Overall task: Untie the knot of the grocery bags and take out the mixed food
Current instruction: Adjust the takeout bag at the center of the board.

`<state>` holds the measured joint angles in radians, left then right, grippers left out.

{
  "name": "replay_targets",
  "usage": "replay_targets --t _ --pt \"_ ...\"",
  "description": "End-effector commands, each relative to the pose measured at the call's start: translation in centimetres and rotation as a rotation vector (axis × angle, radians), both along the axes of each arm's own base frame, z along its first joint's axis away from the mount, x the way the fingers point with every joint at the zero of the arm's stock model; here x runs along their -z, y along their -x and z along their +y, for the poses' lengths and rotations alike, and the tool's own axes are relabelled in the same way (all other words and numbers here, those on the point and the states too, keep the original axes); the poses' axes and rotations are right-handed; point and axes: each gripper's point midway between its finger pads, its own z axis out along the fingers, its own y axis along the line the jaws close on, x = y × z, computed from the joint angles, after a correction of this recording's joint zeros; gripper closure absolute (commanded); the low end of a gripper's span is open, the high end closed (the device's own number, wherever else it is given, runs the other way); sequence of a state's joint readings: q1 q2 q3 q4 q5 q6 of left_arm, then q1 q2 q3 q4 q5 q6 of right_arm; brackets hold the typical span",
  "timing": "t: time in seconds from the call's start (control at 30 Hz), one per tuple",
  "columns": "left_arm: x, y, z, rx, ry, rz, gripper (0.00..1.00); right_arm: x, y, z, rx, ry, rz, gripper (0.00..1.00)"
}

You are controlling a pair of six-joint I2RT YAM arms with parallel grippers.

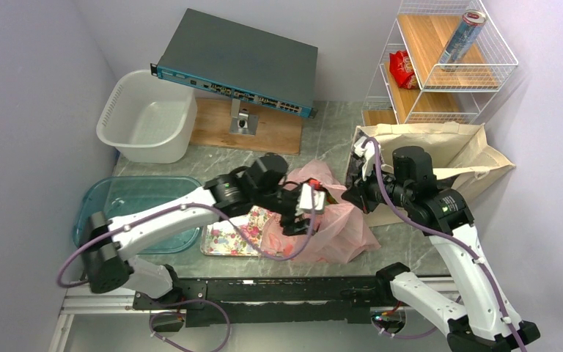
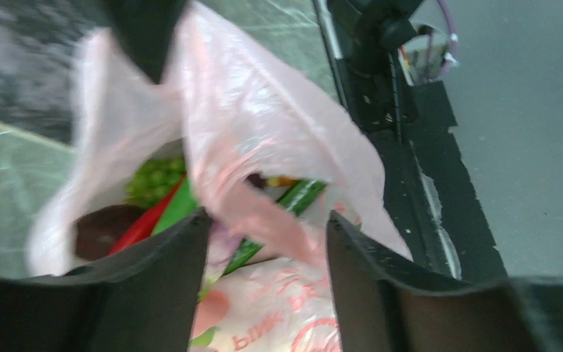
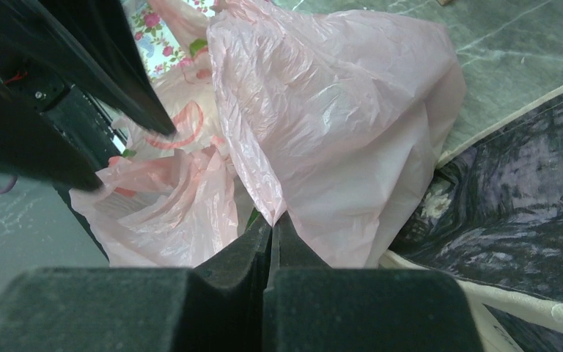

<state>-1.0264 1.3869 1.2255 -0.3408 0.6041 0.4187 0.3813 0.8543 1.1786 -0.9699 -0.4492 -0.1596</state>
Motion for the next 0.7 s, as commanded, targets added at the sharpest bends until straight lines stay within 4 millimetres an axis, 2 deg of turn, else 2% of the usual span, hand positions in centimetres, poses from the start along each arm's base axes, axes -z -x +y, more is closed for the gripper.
replay_targets --t 0.0,0.07,0.13,0.2,0.23,0.27,0.3,0.37,0.47,0.6,0.67 --pt "-0.3 -1.5 -2.7 -0.068 0.013 0.073 0.25 -2.1 -0.1 0.3 0.003 -0.05 -0.063 1.0" --pt "-0.1 -1.2 -2.8 -0.054 0.024 0.091 0.27 -2.2 0.1 0.0 0.014 -0.048 -0.07 1.0" --pt "-0.2 -0.9 -2.3 -0.061 0.022 0.101 0.32 -2.3 0.2 -0.3 0.028 -0.039 -0.079 1.0" --pt "0.3 -1.5 -0.9 -0.126 -0.015 0.111 0.23 -2.5 0.4 -0.6 0.035 -0.034 -0.095 1.0" --pt "0.8 -1.8 0.0 -0.154 -0.027 0.125 0.16 -2.6 0.5 -0.7 0.036 -0.036 -0.103 1.0" --pt "1.2 -2.2 0.9 -0.178 -0.028 0.147 0.04 -2.6 0.5 -0.7 0.039 -0.038 -0.102 1.0" --pt "1.4 -2.4 1.5 -0.189 -0.01 0.165 0.01 -2.6 0.6 -0.7 0.039 -0.041 -0.1 1.0" --pt "1.4 -1.6 2.1 -0.134 0.022 0.228 0.01 -2.4 0.6 -0.7 0.044 -0.046 -0.097 1.0" --pt "0.5 -0.3 1.1 -0.071 0.053 0.329 0.05 -2.0 0.5 -0.7 0.047 -0.046 -0.091 1.0" --pt "-0.1 -0.2 -0.7 -0.073 0.082 0.491 0.11 -2.1 0.3 -0.6 0.041 -0.044 -0.095 1.0" --pt "-0.1 0.0 -1.3 -0.07 0.087 0.555 0.1 -2.1 0.3 -0.6 0.042 -0.04 -0.095 1.0"
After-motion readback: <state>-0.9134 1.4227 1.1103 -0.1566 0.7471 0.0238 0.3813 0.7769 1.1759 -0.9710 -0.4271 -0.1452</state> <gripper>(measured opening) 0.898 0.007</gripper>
